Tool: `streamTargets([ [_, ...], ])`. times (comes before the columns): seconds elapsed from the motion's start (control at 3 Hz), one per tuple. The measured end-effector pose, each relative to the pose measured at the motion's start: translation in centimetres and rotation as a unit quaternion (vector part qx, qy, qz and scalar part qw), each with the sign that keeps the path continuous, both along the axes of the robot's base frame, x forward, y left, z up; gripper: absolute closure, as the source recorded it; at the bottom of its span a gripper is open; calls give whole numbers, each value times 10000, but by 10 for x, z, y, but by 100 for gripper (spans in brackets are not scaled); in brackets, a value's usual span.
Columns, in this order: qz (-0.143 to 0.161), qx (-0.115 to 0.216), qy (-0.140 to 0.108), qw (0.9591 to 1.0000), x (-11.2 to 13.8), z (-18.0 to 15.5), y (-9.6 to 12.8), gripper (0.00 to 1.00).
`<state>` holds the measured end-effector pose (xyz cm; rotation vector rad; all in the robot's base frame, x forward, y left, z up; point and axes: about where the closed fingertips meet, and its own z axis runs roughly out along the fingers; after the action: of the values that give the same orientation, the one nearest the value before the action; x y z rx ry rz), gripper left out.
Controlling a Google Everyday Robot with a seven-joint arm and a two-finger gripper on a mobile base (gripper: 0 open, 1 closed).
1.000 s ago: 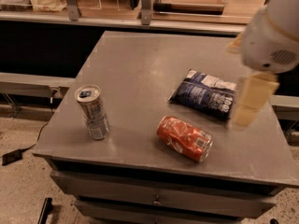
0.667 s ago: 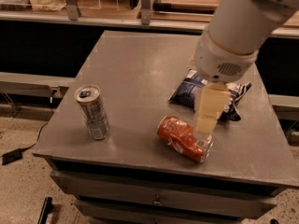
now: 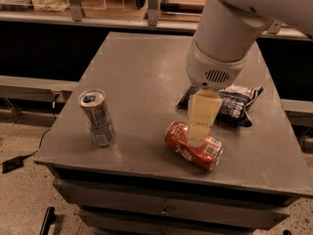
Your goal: Place coke can upright
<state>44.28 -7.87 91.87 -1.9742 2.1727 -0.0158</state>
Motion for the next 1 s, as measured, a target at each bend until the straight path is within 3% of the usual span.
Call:
streamTargets([
  [0.33,-20,7,-1,10000,0,0,0,0],
  [0.67,-780,24,59,9969,4,-7,8,0],
  [1.0,-994,73,73,9950,4,-6,8,0],
])
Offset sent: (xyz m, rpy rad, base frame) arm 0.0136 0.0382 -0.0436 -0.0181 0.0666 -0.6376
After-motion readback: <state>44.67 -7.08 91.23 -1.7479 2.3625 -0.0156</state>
